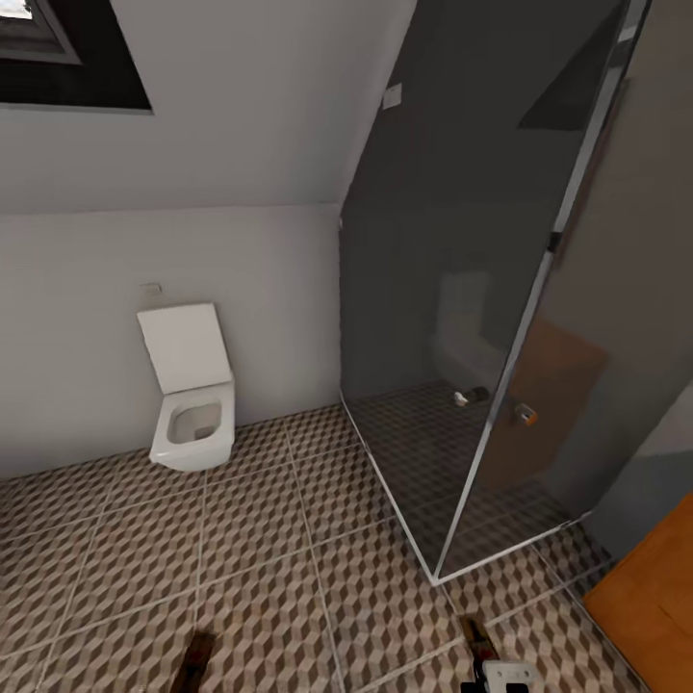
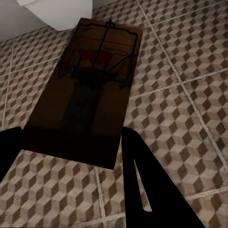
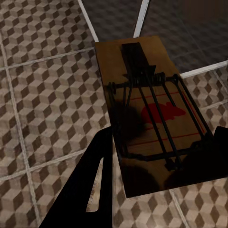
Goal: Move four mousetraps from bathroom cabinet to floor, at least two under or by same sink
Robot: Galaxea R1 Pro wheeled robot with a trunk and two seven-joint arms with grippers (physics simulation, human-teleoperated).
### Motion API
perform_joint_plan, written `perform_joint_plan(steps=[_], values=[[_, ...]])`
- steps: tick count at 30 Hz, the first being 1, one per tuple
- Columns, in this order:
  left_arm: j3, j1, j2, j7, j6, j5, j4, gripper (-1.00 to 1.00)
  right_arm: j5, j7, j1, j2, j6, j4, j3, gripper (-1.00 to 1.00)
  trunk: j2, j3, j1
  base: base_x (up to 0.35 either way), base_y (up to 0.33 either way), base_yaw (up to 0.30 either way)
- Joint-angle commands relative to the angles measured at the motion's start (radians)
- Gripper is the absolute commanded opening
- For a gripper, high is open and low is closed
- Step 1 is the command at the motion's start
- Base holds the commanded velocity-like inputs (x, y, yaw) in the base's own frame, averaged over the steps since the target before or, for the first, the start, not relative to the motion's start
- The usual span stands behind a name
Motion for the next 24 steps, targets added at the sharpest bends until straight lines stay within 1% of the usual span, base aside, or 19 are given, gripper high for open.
perform_joint_plan(steps=[1,24], values=[[-0.009,-0.001,0.000,0.011,0.000,0.000,0.001,-1.00,-0.008,-0.006,-0.001,-0.001,-0.003,0.000,0.009,-1.00,-0.002,-0.002,0.000,0.000,0.000,0.286],[-0.009,-0.001,0.000,0.011,0.000,0.000,0.001,-1.00,-0.008,-0.006,-0.001,-0.001,-0.003,0.000,0.009,-1.00,-0.002,-0.002,0.000,0.000,0.000,0.286]])
